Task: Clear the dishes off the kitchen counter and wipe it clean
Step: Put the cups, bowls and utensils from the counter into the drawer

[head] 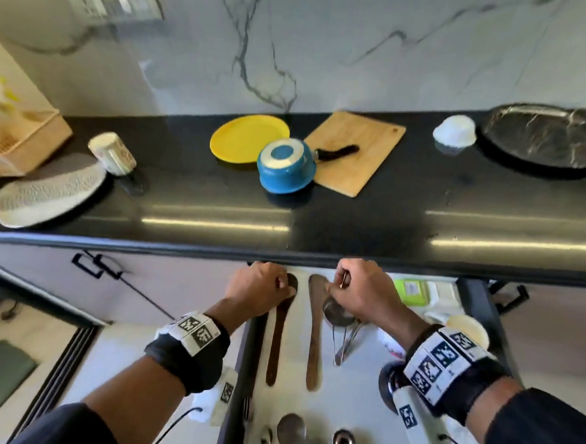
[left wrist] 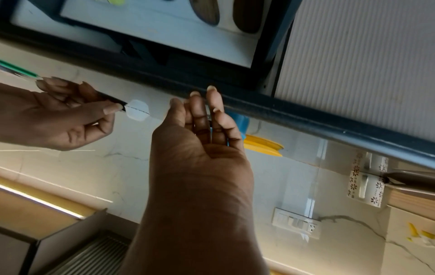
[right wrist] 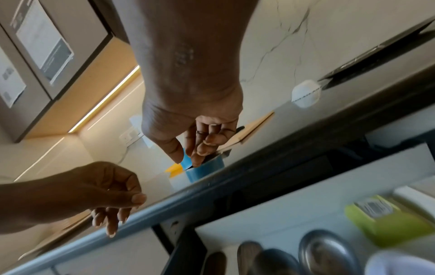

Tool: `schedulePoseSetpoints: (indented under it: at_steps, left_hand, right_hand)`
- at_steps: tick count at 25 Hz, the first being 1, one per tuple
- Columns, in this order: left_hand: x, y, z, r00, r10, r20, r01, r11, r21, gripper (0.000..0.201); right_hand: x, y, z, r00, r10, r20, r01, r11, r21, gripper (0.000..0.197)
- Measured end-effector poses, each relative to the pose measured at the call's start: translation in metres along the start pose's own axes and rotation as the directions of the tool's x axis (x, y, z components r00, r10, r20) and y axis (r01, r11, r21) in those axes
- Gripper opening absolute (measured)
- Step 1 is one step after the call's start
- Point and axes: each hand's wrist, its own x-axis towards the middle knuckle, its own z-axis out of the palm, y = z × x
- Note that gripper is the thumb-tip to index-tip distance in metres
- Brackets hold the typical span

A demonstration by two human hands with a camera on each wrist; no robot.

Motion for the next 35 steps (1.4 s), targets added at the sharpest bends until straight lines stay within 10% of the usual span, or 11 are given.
schedulePoseSetpoints:
  at_steps: [8,17,21,29,35]
  left_hand:
    - [0.025,-0.06,-0.055,0.957,-0.176,-0.23,0.134,0.973,-0.186,0.022]
    - [0.047,-0.295,-0.13,0.876,-0.26,-0.406,0.193,0.961,-0.199,0.025]
    - [0.057,-0.383,-0.15,0.838,-0.304,-0.453,0.196,0.943,-0.27,0.038]
    - [0.131,-0.443,-0.198,0.737,-0.406,-0.54,0.189,0.892,-0.412,0.081]
    - [0.209,-0.453,-0.224,0.705,-0.626,-0.332,0.291,0.683,-0.67,0.12]
  right_hand:
    - [0.067,-0.051,-0.013,0.993,-0.057,-0.102,0.069,0.991,0.112,0.027]
    - [0.137,-0.234,0.128,0.984,-0.171,0.044,0.168,0.984,0.067,0.03]
    - [0.18,-0.291,0.196,0.987,-0.052,0.153,0.069,0.992,-0.107,0.075]
    - [0.236,-0.307,0.226,0.958,0.191,0.215,-0.096,0.917,-0.387,0.103]
    - [0.252,-0.312,0.222,0.923,0.268,0.276,-0.15,0.911,-0.384,0.11]
